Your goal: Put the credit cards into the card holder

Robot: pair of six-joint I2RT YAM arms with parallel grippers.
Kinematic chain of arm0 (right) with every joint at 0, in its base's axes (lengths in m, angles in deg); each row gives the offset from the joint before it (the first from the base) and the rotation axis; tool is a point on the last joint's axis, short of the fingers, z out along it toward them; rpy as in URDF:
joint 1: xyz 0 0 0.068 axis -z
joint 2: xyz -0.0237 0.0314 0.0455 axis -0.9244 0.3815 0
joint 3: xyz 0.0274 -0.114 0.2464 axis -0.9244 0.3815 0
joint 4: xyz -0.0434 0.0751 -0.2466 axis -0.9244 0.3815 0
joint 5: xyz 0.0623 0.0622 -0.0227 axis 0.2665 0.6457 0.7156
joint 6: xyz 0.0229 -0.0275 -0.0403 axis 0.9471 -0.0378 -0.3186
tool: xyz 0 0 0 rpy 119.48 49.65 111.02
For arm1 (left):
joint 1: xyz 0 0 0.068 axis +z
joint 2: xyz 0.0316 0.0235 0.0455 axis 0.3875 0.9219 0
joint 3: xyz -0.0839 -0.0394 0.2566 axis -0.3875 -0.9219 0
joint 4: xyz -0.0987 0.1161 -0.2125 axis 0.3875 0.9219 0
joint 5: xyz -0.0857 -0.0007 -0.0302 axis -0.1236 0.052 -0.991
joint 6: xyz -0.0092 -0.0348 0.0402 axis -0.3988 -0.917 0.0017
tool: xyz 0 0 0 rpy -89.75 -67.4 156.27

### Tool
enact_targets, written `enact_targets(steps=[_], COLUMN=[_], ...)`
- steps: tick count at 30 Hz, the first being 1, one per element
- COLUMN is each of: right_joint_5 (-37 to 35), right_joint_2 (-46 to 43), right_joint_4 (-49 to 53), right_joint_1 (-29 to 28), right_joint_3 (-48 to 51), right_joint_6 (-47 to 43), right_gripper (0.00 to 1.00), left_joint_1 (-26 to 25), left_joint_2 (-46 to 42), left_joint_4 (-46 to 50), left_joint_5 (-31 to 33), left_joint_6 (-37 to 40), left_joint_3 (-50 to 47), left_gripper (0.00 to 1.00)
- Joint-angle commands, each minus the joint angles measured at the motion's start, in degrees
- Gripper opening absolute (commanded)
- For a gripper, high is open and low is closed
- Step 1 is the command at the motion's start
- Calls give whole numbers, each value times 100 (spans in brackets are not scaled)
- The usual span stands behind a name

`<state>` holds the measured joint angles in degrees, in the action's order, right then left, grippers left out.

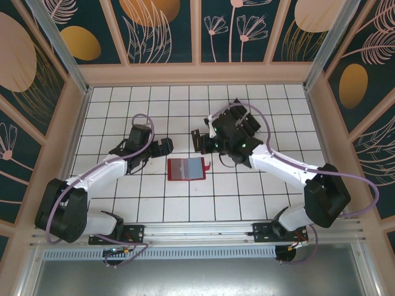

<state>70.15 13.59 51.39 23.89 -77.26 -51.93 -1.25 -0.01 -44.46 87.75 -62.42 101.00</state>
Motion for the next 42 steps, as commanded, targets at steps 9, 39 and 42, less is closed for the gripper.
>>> enact_targets(steps=[9, 39, 42], right_joint_5=[468, 509, 536], right_joint_2=[251, 1275, 1292], right_joint_4=[-2945, -4120, -4193], right_joint_1=[-462, -347, -333], right_joint_3=[1545, 2551, 2595], right_joint_6=[2151, 2486, 2509], right_gripper=[0, 0, 0], left_joint_1=[-551, -1177, -1234], left_joint_2=[-224, 221, 351], left_joint_4=[466, 435, 486], left_joint_5=[934, 1066, 1243], left_joint_6=[-117, 100, 42], left_joint_3=[-578, -394, -434], left_gripper=[99, 98, 99])
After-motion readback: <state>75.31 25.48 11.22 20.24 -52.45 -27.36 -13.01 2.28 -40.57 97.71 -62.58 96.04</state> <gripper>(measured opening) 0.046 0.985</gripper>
